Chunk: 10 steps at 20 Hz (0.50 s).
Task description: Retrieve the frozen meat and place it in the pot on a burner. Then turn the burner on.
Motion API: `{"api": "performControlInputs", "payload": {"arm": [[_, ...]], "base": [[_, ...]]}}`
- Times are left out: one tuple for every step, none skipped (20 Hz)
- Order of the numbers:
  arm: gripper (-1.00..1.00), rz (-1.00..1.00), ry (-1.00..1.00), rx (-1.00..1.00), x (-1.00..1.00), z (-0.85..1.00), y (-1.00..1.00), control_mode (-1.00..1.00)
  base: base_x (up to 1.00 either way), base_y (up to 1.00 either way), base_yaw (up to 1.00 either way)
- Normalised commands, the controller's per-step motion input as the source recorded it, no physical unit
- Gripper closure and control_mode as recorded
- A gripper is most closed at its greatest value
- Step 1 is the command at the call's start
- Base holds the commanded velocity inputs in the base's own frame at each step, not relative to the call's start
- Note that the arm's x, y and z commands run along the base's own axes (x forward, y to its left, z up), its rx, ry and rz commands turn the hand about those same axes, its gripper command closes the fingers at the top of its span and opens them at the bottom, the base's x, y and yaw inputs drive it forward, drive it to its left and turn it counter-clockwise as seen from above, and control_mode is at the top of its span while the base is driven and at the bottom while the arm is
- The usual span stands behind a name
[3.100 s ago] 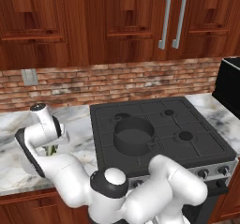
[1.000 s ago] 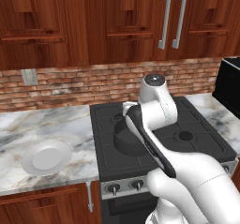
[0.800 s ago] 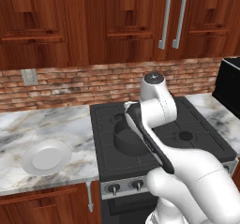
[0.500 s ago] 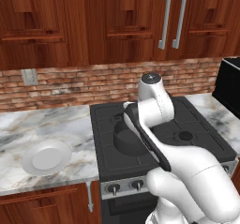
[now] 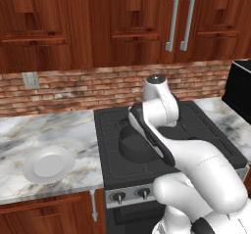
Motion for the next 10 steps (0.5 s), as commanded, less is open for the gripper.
{"api": "performControlInputs", "payload": {"arm": [[1.0,0.0,0.15,0.0,0.25,-0.09,0.0,-1.0],[1.0,0.0,0.18,0.0,0.29,-0.11,0.0,-1.0],[1.0,0.0,0.19,0.0,0.3,-0.14,0.0,-1.0],[1.0,0.0,0.21,0.0,0.3,-0.19,0.0,-1.0],[1.0,0.0,0.2,0.0,0.27,-0.19,0.0,-1.0],[1.0,0.0,0.21,0.0,0.28,-0.17,0.0,-1.0],[1.0,0.0,0.22,0.0,0.29,-0.19,0.0,-1.0],[1.0,0.0,0.19,0.0,0.27,-0.2,0.0,-1.0],[1.0,0.0,0.17,0.0,0.26,-0.21,0.0,-1.0],[1.0,0.0,0.15,0.0,0.25,-0.24,0.0,-1.0]], "base": [[0.0,0.0,0.0],[0.0,0.0,0.0],[0.0,0.0,0.0],[0.0,0.0,0.0],[0.0,0.0,0.0],[0.0,0.0,0.0],[0.0,0.0,0.0],[0.0,0.0,0.0],[0.0,0.0,0.0],[0.0,0.0,0.0]]}}
